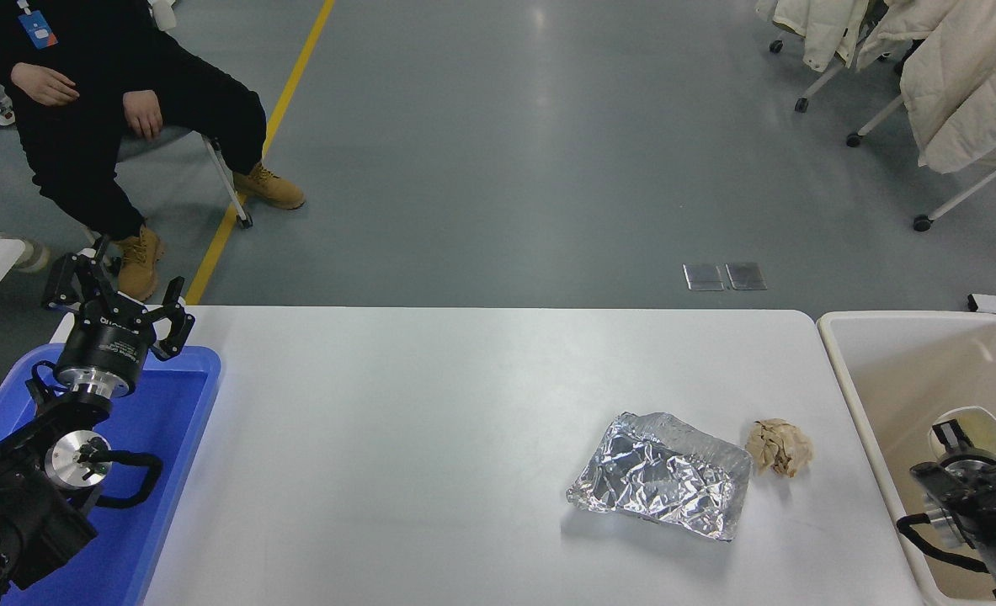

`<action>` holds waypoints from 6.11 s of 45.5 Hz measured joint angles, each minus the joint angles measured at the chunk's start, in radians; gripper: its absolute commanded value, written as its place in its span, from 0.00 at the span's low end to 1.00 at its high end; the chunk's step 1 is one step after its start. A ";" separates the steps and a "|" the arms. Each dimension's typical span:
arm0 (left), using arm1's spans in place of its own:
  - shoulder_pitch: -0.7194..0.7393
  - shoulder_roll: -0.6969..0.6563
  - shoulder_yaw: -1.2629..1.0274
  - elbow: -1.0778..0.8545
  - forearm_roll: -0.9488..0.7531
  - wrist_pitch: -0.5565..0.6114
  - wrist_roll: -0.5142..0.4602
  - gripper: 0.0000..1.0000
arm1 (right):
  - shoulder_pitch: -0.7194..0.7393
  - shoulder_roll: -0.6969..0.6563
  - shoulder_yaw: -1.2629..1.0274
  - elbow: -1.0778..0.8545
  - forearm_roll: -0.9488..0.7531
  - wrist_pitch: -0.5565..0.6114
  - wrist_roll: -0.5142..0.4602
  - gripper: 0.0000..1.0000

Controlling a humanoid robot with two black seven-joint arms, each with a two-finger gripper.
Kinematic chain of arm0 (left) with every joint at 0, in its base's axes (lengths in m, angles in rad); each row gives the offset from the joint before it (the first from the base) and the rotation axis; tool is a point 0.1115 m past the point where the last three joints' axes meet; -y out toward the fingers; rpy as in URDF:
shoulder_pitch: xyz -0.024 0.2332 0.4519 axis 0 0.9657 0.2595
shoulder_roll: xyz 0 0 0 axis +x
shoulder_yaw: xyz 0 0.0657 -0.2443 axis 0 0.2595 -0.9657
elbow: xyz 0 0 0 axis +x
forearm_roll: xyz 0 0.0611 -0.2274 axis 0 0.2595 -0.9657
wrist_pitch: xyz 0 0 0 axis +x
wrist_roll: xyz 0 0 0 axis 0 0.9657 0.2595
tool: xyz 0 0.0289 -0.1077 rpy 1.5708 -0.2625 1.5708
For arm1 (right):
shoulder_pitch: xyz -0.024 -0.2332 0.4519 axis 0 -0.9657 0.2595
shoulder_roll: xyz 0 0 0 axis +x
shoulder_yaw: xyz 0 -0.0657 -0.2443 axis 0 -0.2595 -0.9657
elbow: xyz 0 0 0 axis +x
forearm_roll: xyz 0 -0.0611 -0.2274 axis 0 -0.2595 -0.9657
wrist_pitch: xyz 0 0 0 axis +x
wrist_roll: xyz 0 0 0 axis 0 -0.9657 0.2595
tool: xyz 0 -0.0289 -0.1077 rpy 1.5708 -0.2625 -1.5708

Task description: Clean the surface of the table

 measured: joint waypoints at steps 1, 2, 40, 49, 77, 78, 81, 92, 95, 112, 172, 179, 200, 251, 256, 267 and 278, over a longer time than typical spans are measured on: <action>0.000 0.000 0.000 0.000 0.000 0.000 0.000 1.00 | 0.001 0.000 0.000 -0.001 0.000 -0.002 0.000 1.00; 0.000 0.000 0.000 0.000 0.000 0.000 0.000 1.00 | 0.001 0.000 0.000 -0.001 0.001 -0.004 0.000 1.00; -0.001 0.000 0.000 0.000 0.000 0.000 0.000 1.00 | 0.055 -0.055 0.002 0.067 0.002 -0.022 -0.002 1.00; -0.001 0.000 0.000 0.000 0.000 0.000 0.000 1.00 | 0.087 -0.238 0.082 0.301 -0.001 -0.021 -0.002 1.00; -0.001 0.000 0.000 0.000 -0.001 0.000 0.000 1.00 | -0.077 -0.515 0.744 0.873 -0.027 0.136 0.025 1.00; -0.001 0.000 0.000 0.000 -0.001 0.000 0.000 1.00 | -0.084 -0.516 0.758 0.882 -0.031 0.150 0.033 1.00; -0.001 0.000 0.000 0.000 -0.001 0.000 0.000 1.00 | -0.112 -0.518 0.801 0.906 -0.056 0.202 0.070 1.00; -0.001 0.000 0.000 0.000 -0.001 0.000 0.000 1.00 | -0.214 -0.476 0.918 0.992 -0.167 0.343 0.222 1.00; -0.001 0.000 0.000 0.000 -0.001 0.000 0.000 1.00 | -0.243 -0.444 0.950 1.016 -0.186 0.363 0.255 1.00; -0.001 0.000 0.000 0.000 -0.001 0.000 0.000 1.00 | -0.360 -0.121 1.084 1.052 -0.394 0.406 0.388 1.00; -0.001 0.000 0.000 0.000 -0.001 0.000 0.000 1.00 | -0.176 0.270 1.214 0.683 -0.533 0.320 0.457 1.00; -0.001 0.000 0.000 0.000 -0.001 0.000 0.000 1.00 | -0.174 0.270 1.224 0.681 -0.530 0.313 0.457 1.00; -0.001 0.000 0.000 0.000 -0.001 0.000 0.000 1.00 | -0.194 0.271 1.185 0.746 -0.246 0.336 0.473 1.00; -0.001 0.000 0.000 0.000 0.000 0.000 0.000 1.00 | 0.213 -0.631 0.040 1.291 -0.402 0.403 0.129 1.00; -0.001 0.000 0.000 0.000 0.000 0.000 0.000 1.00 | 0.230 -0.690 0.009 1.339 -0.355 0.436 0.057 1.00; -0.001 0.000 0.000 0.000 0.000 0.000 0.000 1.00 | 0.242 -0.761 -0.076 1.426 -0.224 0.465 -0.045 0.99; -0.001 0.000 0.000 0.000 0.000 -0.001 0.000 1.00 | 0.212 -0.717 -0.112 1.449 -0.118 0.427 -0.074 0.98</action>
